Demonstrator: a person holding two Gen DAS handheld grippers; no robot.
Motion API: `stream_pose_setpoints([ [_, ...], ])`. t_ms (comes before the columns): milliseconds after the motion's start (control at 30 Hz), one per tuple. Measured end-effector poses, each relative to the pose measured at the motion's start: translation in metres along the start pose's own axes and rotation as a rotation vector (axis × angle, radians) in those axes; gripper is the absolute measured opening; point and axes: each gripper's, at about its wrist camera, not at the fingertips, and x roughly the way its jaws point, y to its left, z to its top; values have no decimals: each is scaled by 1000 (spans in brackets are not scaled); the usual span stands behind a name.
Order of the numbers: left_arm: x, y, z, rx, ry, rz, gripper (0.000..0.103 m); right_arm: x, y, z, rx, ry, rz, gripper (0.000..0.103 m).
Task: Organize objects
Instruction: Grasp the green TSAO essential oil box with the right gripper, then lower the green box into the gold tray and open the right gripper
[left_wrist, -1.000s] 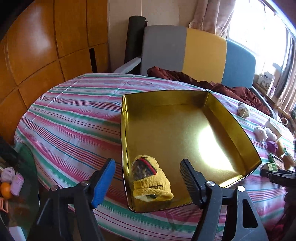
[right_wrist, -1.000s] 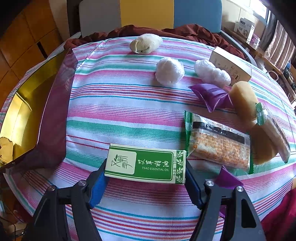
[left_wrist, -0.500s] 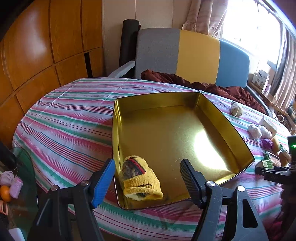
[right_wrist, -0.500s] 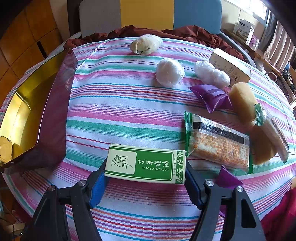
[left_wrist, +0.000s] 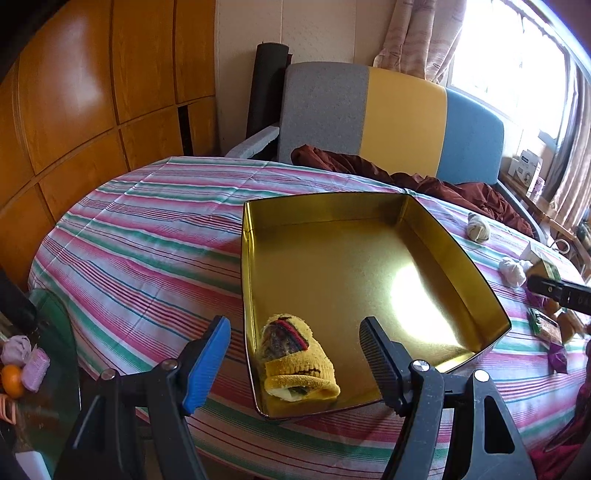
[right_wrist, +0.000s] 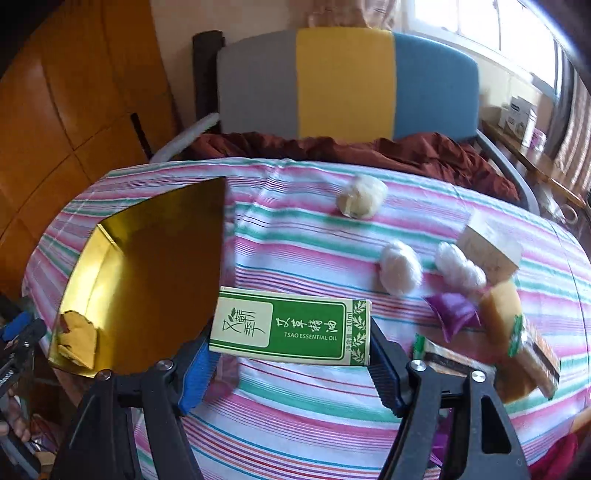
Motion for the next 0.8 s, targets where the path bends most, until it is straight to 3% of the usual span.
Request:
stream_pose_setpoints([
  [233, -9, 10, 2, -2, -37, 35, 74, 29, 85, 20, -199, 45, 125, 74],
  [400, -12, 21, 1, -16, -46, 52, 75, 61, 135, 11, -331, 133, 146, 74],
  [800, -13, 35, -3, -41, -55, 63, 79, 99, 174, -8, -431, 243, 156, 74],
])
